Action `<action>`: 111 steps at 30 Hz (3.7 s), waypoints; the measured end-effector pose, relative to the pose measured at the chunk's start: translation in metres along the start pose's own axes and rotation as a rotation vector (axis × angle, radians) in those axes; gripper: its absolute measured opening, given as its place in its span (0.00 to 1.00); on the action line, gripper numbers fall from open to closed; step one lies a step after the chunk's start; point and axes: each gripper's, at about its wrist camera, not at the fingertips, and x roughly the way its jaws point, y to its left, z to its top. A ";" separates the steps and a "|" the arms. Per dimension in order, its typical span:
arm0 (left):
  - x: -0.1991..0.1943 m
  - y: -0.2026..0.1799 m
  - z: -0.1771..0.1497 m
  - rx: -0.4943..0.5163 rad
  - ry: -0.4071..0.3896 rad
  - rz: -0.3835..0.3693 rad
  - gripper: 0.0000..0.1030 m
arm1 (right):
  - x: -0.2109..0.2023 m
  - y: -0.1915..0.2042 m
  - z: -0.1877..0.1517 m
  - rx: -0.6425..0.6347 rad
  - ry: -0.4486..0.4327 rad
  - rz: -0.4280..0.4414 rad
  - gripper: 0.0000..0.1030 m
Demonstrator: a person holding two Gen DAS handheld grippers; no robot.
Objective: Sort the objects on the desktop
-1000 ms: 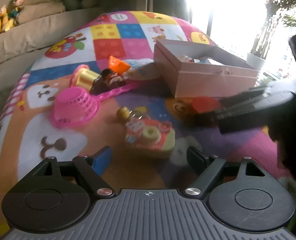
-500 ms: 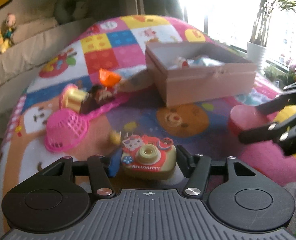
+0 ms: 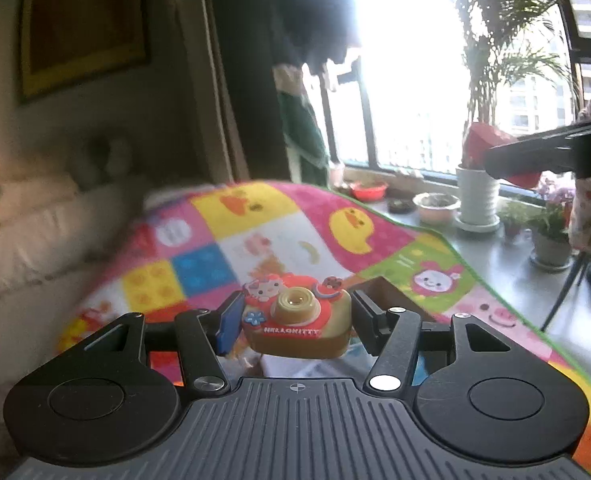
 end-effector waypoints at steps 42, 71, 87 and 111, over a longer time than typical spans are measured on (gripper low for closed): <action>-0.021 0.079 -0.186 -0.384 0.278 0.138 1.00 | 0.246 0.082 -0.045 0.018 0.490 0.073 0.72; -0.038 0.077 -0.192 -0.372 0.275 0.040 1.00 | 0.280 0.222 -0.092 -0.049 0.853 0.419 0.11; -0.065 0.034 -0.183 -0.223 0.328 0.001 1.00 | 0.123 0.107 -0.139 0.042 0.703 0.304 0.14; -0.050 0.019 -0.189 -0.240 0.402 0.134 1.00 | 0.075 0.059 -0.190 0.098 0.399 0.024 0.97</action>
